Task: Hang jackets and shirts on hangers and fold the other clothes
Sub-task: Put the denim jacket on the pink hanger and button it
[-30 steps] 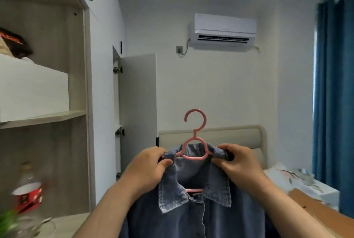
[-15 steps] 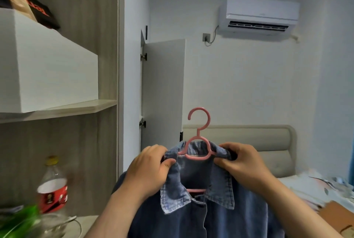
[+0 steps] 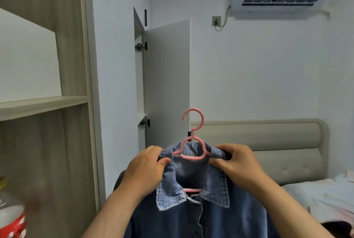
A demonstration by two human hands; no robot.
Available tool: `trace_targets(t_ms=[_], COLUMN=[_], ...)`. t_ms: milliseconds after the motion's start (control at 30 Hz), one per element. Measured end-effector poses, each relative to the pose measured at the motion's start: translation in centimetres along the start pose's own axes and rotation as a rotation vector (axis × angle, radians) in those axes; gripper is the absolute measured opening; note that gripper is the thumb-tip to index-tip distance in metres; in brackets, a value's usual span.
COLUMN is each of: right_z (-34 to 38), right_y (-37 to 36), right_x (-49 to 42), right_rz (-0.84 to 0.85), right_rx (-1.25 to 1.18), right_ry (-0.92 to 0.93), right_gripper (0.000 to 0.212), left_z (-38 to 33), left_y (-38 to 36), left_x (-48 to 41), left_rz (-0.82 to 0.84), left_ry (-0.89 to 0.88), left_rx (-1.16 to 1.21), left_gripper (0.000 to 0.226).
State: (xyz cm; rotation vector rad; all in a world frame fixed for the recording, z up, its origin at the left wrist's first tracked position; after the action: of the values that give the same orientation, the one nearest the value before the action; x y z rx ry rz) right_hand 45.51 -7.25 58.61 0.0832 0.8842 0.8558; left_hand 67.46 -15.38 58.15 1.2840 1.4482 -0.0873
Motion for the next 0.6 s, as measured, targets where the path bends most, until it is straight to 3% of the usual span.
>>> trace_targets(t_ms=[233, 600], right_z=[-5.7, -10.5], right_y=[-4.9, -11.9], right_x=[-6.7, -13.9], right_rz=[0.097, 0.114], right_rx=[-0.032, 0.010], right_ry=[-0.002, -0.045], right_gripper=[0.015, 0.012], left_z=[4.2, 11.3], left_y=[-6.2, -12.8], left_x=[-4.4, -10.3], left_rz=[-0.083, -0.103], left_ry=[0.088, 0.193], left_rx=[-0.060, -0.069], left_gripper=[0.014, 0.018])
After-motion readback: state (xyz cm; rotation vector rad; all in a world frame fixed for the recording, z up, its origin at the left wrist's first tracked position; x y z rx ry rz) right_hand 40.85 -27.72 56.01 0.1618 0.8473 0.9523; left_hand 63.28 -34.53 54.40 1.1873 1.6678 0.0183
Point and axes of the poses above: each hand's wrist, its own x-axis away from the middle knuckle, its own y-axis out of the back of the hand, z = x × y, the point moved 9 cm from there along -x, towards the middle knuckle, and after that the axes turned 12 degrees about -z, right-handed, at the moved point
